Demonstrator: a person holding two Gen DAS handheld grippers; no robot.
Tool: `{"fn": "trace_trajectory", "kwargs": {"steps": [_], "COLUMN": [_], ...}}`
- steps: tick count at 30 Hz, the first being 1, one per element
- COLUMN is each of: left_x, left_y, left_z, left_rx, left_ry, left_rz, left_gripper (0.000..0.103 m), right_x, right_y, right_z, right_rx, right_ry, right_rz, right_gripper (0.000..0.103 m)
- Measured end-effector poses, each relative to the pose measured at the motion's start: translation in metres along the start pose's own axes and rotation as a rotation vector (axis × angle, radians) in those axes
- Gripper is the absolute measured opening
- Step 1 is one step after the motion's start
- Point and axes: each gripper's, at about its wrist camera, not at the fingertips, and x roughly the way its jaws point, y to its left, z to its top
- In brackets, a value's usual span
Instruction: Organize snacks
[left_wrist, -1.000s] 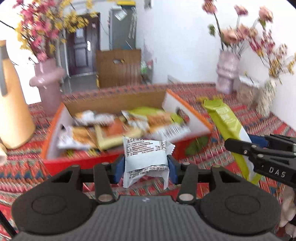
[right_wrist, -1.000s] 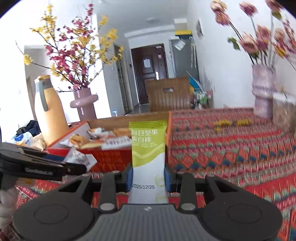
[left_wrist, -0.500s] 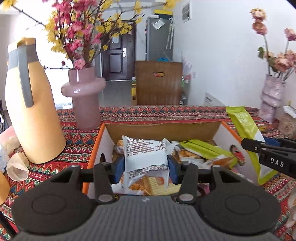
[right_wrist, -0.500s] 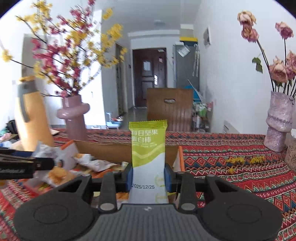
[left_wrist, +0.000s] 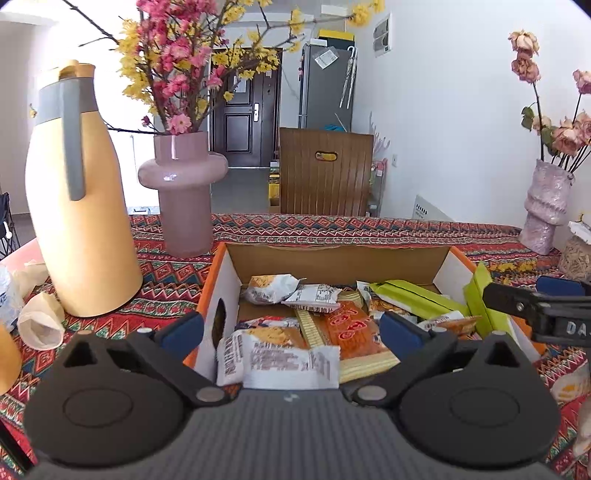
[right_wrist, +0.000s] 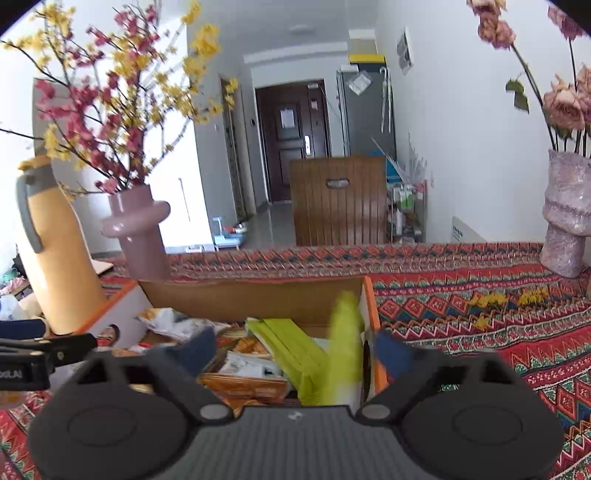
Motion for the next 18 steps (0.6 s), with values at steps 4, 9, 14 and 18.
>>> {"fn": "trace_trajectory", "kwargs": {"steps": [4,9,14,18], "left_x": [-0.026,-0.063,-0.090,-0.103], "left_y": [0.004,0.003,0.003,0.003], "left_z": [-0.008,-0.028,-0.048,-0.063], "left_rx": [0.008,0.073,0.108,0.123], "left_ry": [-0.027,-0.056,-0.060,-0.050], "left_rz": [-0.019,-0.010,-0.031,-0.053], "left_gripper": [0.103,0.103,0.103,0.103], "right_x": [-0.029,-0.069,-0.100,-0.117], "right_y": [0.008,0.018,0.023,0.023], "right_z": [-0.008,-0.024,-0.042,-0.057], "right_rx": [-0.013,-0.042,-0.065,-0.053], "right_ry": [-0.009,-0.005,0.014,0.035], "right_rz": [0.034,0.063,0.080,0.079], "right_gripper": [0.103,0.103,0.103,0.103]}}
